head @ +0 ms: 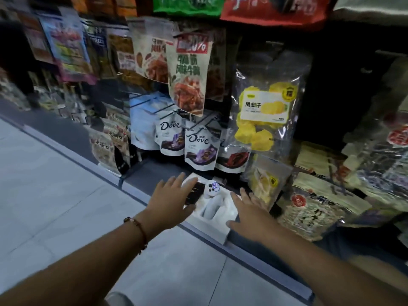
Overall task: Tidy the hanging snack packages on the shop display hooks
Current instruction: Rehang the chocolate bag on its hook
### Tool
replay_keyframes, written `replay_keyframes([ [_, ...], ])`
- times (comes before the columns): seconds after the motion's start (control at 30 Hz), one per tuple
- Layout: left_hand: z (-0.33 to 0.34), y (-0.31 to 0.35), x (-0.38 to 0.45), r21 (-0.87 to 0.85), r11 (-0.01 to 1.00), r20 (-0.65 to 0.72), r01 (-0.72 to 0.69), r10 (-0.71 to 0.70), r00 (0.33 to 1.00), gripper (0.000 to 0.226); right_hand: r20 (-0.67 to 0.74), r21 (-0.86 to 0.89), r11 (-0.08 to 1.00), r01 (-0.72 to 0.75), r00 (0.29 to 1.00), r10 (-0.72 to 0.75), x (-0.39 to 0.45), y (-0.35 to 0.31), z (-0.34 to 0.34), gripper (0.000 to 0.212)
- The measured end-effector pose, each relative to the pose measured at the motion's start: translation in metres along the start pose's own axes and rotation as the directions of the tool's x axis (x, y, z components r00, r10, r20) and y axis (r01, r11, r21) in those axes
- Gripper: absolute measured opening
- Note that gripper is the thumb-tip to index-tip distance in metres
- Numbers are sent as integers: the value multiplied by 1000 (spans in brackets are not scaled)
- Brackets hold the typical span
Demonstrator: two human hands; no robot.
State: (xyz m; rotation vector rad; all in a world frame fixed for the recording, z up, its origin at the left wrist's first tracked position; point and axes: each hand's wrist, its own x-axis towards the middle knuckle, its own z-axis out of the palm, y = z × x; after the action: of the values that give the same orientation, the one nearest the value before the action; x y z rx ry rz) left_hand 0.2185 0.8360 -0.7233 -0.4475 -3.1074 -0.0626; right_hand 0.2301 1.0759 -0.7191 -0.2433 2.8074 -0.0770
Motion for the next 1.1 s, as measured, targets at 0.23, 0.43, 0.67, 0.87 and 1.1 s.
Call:
replay_keyframes([
  [0.23,-6,-41,14,-79,985,106,151,-143,984,87,-53,25,998,64,997,-63,42,-56,-21,87],
  [0.43,-11,-56,2,-90,974,92,209,-201,975,89,-97,73,993,96,991,-89,50,-84,-28,86],
  [0.67,-21,-57,-11,-135,967,9,217,-218,976,85,-117,104,987,119,987,-107,43,-92,-36,87],
  [0.87,-29,-55,25,-61,989,-37,135,-137,990,82,-128,159,983,89,989,-69,63,-81,-42,87],
  [1.1,7,-63,116,-139,988,-64,72,-81,995,75,-230,779,619,99,964,135,137,-72,-33,77],
])
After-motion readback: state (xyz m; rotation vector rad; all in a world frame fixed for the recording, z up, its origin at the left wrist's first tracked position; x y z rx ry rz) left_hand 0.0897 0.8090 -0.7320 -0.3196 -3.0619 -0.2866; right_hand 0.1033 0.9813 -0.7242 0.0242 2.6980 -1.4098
